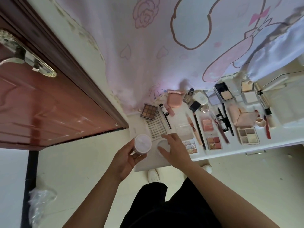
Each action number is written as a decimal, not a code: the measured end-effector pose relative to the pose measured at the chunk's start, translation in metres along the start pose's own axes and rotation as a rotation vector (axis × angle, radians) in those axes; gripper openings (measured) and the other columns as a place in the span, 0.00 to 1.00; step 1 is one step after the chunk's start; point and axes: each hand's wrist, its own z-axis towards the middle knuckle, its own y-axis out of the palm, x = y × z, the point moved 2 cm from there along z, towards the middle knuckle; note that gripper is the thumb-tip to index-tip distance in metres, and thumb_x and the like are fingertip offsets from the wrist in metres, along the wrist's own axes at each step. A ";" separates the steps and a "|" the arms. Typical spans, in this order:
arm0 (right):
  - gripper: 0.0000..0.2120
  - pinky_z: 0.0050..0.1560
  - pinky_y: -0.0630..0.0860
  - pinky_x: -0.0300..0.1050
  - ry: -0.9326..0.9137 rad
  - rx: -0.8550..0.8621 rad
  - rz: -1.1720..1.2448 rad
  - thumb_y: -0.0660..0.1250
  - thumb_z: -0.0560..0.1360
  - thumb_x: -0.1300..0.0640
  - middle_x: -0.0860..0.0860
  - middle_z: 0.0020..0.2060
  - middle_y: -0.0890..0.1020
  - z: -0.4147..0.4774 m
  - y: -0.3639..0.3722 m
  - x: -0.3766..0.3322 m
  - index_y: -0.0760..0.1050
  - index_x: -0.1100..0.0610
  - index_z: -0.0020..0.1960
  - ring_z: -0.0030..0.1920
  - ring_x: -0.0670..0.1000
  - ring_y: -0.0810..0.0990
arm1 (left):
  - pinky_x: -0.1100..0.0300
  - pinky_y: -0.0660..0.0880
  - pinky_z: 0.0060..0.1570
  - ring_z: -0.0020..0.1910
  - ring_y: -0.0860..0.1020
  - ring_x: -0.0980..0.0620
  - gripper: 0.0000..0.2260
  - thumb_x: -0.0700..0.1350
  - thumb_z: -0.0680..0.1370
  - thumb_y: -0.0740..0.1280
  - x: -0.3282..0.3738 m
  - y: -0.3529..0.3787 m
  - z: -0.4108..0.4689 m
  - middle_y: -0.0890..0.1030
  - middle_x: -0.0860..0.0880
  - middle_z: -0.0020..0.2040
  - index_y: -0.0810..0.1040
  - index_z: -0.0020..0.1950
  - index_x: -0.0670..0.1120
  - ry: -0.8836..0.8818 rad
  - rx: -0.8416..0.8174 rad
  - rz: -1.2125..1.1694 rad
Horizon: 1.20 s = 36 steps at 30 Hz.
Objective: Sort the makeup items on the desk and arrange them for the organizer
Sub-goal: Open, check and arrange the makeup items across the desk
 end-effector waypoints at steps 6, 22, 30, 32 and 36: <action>0.09 0.46 0.73 0.30 -0.199 0.028 0.146 0.74 0.75 0.52 0.48 0.45 0.83 0.005 -0.007 -0.038 0.86 0.53 0.54 0.42 0.45 0.80 | 0.41 0.74 0.65 0.66 0.76 0.37 0.14 0.46 0.82 0.64 0.000 0.006 0.001 0.80 0.41 0.64 0.81 0.64 0.42 -0.021 -0.043 0.061; 0.07 0.49 0.72 0.38 -0.174 -0.162 0.094 0.66 0.80 0.53 0.49 0.46 0.77 0.012 -0.024 -0.051 0.78 0.57 0.52 0.45 0.50 0.76 | 0.39 0.74 0.64 0.61 0.79 0.37 0.14 0.46 0.81 0.65 0.011 0.015 0.000 0.81 0.41 0.63 0.81 0.63 0.41 0.031 -0.049 0.108; 0.09 0.51 0.75 0.40 -0.145 -0.177 0.095 0.67 0.80 0.51 0.49 0.48 0.77 0.010 -0.024 -0.048 0.79 0.55 0.55 0.47 0.49 0.78 | 0.40 0.73 0.65 0.60 0.80 0.37 0.15 0.46 0.82 0.64 0.007 0.011 0.001 0.81 0.41 0.63 0.80 0.65 0.41 -0.003 -0.064 0.053; 0.09 0.51 0.75 0.37 -0.153 -0.180 0.097 0.67 0.79 0.51 0.48 0.48 0.77 0.010 -0.021 -0.049 0.80 0.54 0.56 0.47 0.48 0.78 | 0.40 0.73 0.65 0.60 0.80 0.38 0.15 0.46 0.82 0.63 0.005 0.011 0.002 0.81 0.41 0.64 0.79 0.65 0.41 -0.010 -0.074 0.055; 0.09 0.49 0.74 0.32 -0.126 -0.105 0.187 0.68 0.79 0.54 0.46 0.49 0.79 0.007 -0.020 -0.045 0.80 0.53 0.58 0.46 0.45 0.79 | 0.40 0.74 0.64 0.63 0.78 0.35 0.15 0.45 0.82 0.63 0.002 0.007 0.004 0.80 0.40 0.63 0.79 0.65 0.40 -0.023 -0.048 -0.003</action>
